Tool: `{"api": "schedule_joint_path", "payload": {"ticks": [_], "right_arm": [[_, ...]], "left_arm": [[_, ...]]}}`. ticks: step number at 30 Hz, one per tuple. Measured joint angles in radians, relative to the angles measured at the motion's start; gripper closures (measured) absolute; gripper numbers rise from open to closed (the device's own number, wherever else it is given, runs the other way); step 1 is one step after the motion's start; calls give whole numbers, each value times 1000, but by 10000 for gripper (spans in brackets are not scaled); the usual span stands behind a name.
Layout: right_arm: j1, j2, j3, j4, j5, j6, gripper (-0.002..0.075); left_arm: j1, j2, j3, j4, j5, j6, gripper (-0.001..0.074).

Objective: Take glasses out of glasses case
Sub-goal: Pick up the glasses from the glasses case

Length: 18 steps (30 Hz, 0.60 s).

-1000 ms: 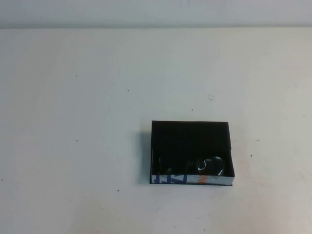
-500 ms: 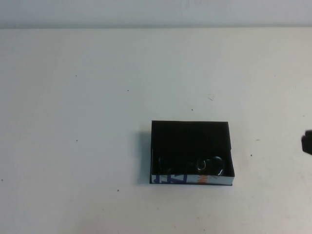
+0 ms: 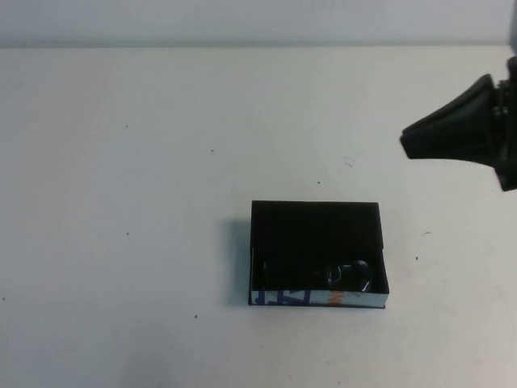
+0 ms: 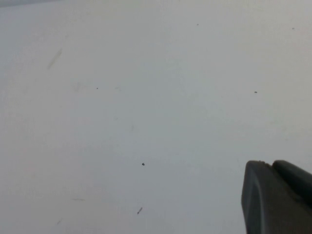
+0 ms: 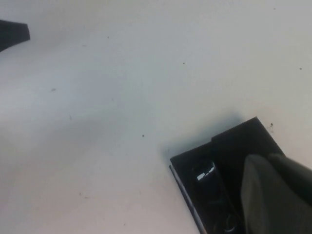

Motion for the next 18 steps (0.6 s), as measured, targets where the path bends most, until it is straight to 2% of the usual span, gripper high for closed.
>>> {"api": "schedule_joint_path", "payload": {"ticks": [6,13,15,18], "right_arm": [[185,205,-149,-223,0,36,743],[365,407,-236,-663,-10,183,729],[398,452,-238,-720,-27,192,696],[438,510,-242,-749,-84,198,587]], "left_arm": [[0,0,0,0,0,0,739],[0,0,0,0,0,0,740],[0,0,0,0,0,0,739],[0,0,0,0,0,0,739]]}}
